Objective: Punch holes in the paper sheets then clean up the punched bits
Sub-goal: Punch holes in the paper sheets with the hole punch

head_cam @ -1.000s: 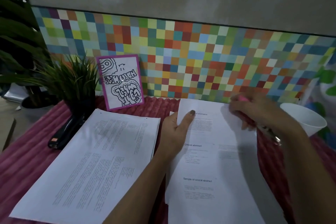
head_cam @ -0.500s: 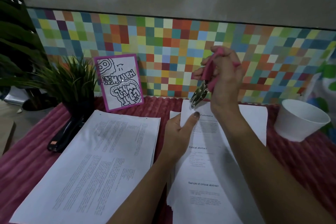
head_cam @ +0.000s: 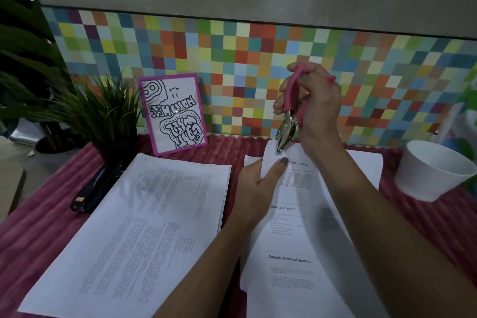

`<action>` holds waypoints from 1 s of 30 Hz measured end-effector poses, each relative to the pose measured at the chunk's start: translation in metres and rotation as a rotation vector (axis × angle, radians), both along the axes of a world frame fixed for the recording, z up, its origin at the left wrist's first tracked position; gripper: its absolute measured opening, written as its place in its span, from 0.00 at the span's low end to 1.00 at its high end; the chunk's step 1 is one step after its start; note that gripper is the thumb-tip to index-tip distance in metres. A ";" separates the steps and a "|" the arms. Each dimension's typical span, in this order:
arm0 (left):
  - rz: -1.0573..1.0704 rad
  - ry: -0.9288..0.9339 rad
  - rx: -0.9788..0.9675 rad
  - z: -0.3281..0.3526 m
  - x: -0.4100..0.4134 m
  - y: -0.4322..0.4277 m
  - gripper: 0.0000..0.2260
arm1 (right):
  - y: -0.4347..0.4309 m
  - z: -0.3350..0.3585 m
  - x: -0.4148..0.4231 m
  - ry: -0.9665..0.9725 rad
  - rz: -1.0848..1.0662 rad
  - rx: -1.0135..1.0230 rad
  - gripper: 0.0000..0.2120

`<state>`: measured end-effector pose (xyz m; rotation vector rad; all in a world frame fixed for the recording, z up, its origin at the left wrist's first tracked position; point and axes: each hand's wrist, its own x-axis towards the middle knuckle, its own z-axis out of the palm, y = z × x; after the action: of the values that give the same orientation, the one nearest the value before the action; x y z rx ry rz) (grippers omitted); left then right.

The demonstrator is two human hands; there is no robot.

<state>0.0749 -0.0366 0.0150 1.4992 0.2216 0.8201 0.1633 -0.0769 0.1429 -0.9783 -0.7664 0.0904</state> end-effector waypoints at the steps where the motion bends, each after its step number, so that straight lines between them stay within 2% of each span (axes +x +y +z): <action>1: 0.001 -0.003 0.002 0.000 0.000 0.000 0.13 | 0.001 -0.001 0.000 0.008 0.000 -0.004 0.11; 19: -0.008 0.014 0.038 0.001 -0.002 0.001 0.09 | 0.016 -0.001 0.000 0.035 -0.053 -0.005 0.07; 22: -0.007 0.018 0.047 0.000 -0.001 0.001 0.12 | 0.016 -0.001 0.002 0.071 -0.054 -0.036 0.08; 25: 0.010 -0.003 0.084 -0.002 0.000 0.002 0.18 | 0.013 -0.002 0.006 0.115 -0.026 -0.108 0.08; 30: 0.002 -0.010 0.107 0.002 -0.001 0.002 0.14 | 0.008 -0.004 0.007 0.050 0.004 -0.218 0.09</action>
<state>0.0741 -0.0351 0.0169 1.5947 0.1740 0.8519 0.1706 -0.0693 0.1390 -1.1767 -0.7226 0.2039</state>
